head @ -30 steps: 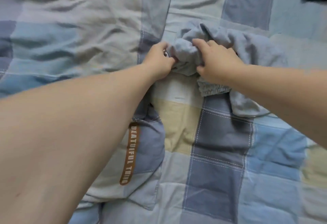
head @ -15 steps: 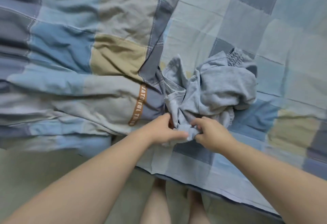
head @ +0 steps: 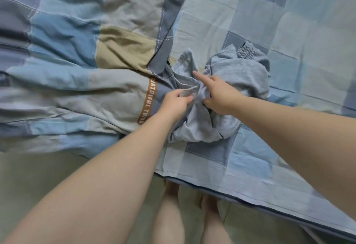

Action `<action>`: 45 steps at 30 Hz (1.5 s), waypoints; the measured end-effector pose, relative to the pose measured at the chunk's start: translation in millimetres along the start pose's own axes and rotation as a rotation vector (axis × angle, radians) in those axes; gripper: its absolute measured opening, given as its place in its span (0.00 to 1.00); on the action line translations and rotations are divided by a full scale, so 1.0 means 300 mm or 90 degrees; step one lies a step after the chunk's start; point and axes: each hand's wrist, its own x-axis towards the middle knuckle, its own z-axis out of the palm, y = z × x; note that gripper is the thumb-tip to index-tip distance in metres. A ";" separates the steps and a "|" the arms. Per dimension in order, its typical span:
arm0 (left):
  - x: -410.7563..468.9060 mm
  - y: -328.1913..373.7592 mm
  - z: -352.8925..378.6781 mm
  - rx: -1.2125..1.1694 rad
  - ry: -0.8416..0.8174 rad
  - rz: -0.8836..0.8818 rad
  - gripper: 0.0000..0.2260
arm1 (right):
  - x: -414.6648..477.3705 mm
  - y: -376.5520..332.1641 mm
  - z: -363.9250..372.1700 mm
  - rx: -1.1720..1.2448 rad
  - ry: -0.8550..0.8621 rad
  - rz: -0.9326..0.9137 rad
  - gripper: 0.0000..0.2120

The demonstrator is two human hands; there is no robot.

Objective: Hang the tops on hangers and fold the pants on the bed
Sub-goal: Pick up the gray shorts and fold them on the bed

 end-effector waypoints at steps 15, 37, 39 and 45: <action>-0.993 0.536 -0.173 -0.052 -0.235 0.317 0.07 | -0.768 -0.399 -0.403 0.144 0.044 -0.175 0.35; -1.753 1.219 -0.316 0.252 -0.132 0.710 0.08 | -1.432 -0.868 -0.864 0.441 0.259 -0.384 0.20; -1.771 1.236 -0.335 0.219 -0.065 0.737 0.09 | -1.446 -0.868 -0.870 0.435 0.280 -0.385 0.18; -1.786 1.276 -0.376 0.109 0.066 0.774 0.08 | -1.411 -0.776 -0.822 0.391 0.309 -0.309 0.14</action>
